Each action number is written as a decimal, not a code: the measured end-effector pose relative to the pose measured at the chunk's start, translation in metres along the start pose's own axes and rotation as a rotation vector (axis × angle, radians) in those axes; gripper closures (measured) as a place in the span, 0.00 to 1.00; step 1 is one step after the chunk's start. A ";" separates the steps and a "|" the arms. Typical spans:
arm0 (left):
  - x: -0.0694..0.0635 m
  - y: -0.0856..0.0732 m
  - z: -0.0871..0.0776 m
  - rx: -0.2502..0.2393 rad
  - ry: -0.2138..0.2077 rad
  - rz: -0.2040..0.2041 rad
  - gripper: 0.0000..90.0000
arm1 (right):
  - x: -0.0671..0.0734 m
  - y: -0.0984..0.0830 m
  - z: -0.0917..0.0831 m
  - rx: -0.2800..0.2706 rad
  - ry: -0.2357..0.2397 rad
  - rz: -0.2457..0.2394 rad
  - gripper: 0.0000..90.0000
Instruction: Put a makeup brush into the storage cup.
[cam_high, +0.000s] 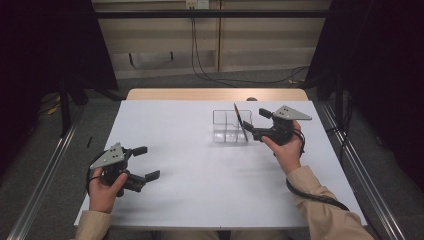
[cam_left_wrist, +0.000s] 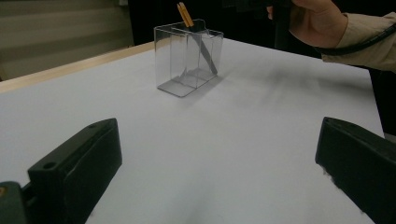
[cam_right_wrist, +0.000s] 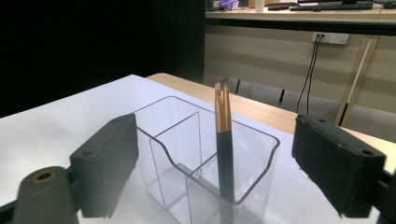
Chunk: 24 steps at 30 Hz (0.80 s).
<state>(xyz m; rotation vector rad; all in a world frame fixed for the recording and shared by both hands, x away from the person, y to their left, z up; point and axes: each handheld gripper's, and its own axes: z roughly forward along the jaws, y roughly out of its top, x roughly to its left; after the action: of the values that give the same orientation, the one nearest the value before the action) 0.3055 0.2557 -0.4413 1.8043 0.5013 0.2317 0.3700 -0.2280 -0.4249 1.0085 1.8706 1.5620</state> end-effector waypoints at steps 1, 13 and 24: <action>0.000 0.000 0.000 0.000 0.001 -0.002 0.00 | 0.000 0.000 -0.001 0.001 -0.001 -0.003 0.15; -0.001 -0.001 -0.003 0.001 0.006 -0.001 0.00 | -0.003 -0.003 -0.012 0.009 -0.001 -0.005 0.12; 0.000 -0.001 -0.001 0.000 -0.003 -0.002 0.00 | -0.006 -0.005 -0.021 0.015 0.001 -0.015 0.09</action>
<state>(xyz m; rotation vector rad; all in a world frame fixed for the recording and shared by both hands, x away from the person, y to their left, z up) 0.3047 0.2569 -0.4421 1.8042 0.5011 0.2274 0.3565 -0.2453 -0.4260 0.9982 1.8885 1.5424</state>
